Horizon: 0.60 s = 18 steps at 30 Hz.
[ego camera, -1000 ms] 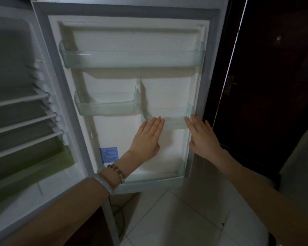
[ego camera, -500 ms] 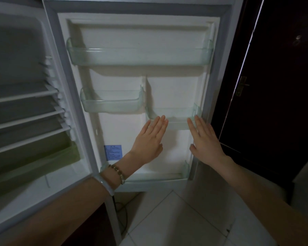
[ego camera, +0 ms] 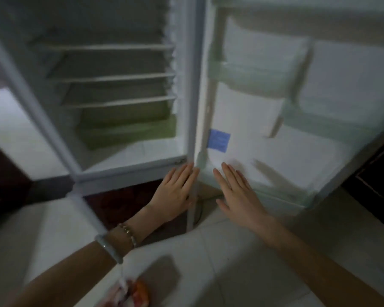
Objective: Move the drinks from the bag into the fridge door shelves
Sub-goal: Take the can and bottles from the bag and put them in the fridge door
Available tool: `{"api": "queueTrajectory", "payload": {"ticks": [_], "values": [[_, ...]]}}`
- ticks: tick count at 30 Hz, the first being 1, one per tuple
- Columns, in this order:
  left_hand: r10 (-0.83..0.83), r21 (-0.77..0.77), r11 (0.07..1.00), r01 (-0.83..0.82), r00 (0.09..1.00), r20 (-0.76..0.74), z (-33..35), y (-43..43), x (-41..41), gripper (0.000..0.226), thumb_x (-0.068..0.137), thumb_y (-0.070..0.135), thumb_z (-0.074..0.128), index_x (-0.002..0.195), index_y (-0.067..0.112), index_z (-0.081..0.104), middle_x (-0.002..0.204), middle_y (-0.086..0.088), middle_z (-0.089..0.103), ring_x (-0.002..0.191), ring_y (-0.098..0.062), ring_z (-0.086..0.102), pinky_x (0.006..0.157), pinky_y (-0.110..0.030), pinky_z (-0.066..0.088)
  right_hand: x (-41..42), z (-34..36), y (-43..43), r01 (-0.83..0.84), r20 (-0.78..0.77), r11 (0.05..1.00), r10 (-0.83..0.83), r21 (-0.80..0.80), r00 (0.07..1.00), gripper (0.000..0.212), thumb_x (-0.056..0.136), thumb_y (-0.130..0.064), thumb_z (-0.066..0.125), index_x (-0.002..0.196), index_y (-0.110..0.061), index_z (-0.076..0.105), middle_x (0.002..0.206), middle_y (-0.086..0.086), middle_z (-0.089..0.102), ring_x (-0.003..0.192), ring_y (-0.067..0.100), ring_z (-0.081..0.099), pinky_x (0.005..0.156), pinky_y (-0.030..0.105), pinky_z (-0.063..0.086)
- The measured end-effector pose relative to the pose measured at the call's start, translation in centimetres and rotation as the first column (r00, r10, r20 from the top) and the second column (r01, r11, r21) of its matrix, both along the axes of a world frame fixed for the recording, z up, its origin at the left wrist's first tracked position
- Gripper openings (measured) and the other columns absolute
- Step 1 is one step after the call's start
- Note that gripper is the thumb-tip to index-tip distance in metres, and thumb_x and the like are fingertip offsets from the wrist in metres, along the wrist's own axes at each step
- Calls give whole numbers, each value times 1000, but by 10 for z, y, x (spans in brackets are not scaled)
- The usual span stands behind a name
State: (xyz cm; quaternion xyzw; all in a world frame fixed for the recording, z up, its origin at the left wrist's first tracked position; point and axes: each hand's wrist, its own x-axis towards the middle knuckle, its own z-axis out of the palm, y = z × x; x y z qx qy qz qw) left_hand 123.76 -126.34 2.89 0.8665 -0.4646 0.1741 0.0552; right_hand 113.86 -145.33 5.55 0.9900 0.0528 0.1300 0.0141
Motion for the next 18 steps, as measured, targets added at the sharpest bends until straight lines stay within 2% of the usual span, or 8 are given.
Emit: {"api": "queueTrajectory", "payload": {"ticks": [3,7,9,11,13,16,18], "values": [[157,40,987,-155,985,-76,-24,56,-9,75,83,49,46,143,7,31,146,-17,38,133,-30,40,108,-45,35,20,-22,46,-127,-103,992,129,25,986,89,64,-30,79,139,-4,38,141,25,42,129,38,44,104,51,36],[324,75,946,-316,929,-179,-63,124,-30,79,78,48,56,141,7,32,143,-16,43,129,-31,45,105,-45,38,39,-54,109,-277,-203,958,287,76,936,90,59,-29,83,136,-3,43,138,25,46,124,39,49,100,51,40],[421,104,907,-408,875,-238,-83,159,-42,77,76,40,62,139,5,36,140,-18,46,126,-32,48,101,-45,42,44,-74,139,-334,-254,938,348,98,903,86,62,-26,81,136,-2,42,139,26,45,125,40,47,104,50,35],[533,143,845,-516,788,-307,-104,196,-54,79,70,28,75,136,2,41,138,-20,48,121,-35,52,96,-47,44,48,-96,166,-371,-322,920,392,125,862,82,69,-23,76,139,-2,39,143,26,40,129,40,42,108,48,28],[619,204,782,-589,697,-361,-126,234,-66,80,67,21,78,135,-1,42,136,-22,49,121,-37,52,96,-48,44,50,-120,191,-399,-372,903,429,158,823,79,74,-22,74,140,-2,36,144,25,38,131,39,39,110,46,24],[658,267,745,-611,612,-438,-166,281,-90,74,73,19,75,136,-1,41,137,-21,48,124,-35,49,101,-48,39,50,-165,229,-429,-451,877,480,217,752,76,83,-24,67,144,-3,27,150,21,28,139,35,28,114,40,16],[671,289,733,-615,585,-456,-195,305,-105,69,74,19,75,133,-2,45,134,-20,51,122,-35,51,100,-49,40,50,-197,253,-439,-477,862,507,255,718,74,87,-26,62,146,-5,21,154,18,21,142,31,20,115,36,10]]}}
